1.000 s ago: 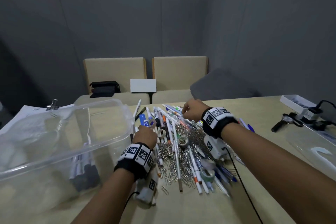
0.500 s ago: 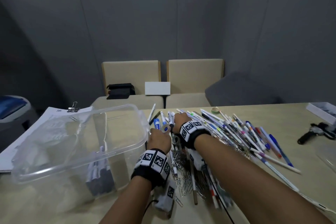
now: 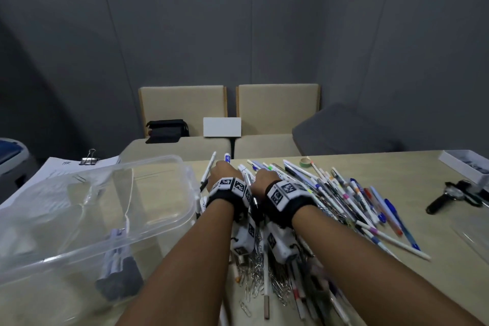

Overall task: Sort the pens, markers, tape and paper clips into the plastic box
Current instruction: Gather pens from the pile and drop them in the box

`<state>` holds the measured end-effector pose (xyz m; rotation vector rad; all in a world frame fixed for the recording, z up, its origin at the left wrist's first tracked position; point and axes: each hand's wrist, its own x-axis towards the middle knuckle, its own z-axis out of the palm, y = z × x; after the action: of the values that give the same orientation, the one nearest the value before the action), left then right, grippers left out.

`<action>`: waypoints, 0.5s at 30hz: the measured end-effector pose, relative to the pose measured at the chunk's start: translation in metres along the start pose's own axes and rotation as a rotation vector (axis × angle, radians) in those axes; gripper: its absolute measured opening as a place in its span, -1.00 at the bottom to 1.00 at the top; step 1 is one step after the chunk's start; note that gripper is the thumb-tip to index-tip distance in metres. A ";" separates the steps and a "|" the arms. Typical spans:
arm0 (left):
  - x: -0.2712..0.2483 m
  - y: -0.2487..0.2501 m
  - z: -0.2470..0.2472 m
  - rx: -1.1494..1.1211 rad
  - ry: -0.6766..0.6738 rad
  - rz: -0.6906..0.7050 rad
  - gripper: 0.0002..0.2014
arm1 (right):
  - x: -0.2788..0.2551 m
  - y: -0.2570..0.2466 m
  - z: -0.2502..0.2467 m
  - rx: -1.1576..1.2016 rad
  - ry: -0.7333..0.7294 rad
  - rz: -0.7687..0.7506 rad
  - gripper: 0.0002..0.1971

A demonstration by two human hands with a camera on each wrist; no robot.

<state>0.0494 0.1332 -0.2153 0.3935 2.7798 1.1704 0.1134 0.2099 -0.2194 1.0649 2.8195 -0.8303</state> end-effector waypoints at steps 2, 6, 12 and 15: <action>0.011 0.000 -0.002 0.016 0.012 -0.025 -0.67 | 0.006 0.005 -0.012 0.175 -0.097 0.050 -0.71; 0.032 -0.004 -0.007 0.073 -0.010 -0.065 -0.69 | 0.015 0.000 -0.031 0.403 -0.170 0.126 -0.93; 0.046 -0.006 0.011 0.194 -0.092 -0.033 -0.63 | 0.040 -0.022 -0.015 0.152 0.004 0.051 -0.60; 0.051 -0.009 0.017 0.233 -0.123 -0.028 -0.65 | 0.046 -0.026 -0.005 0.014 0.031 -0.030 -0.56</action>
<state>0.0020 0.1526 -0.2337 0.4292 2.8097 0.7887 0.0626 0.2241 -0.2118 1.0492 2.8662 -0.8450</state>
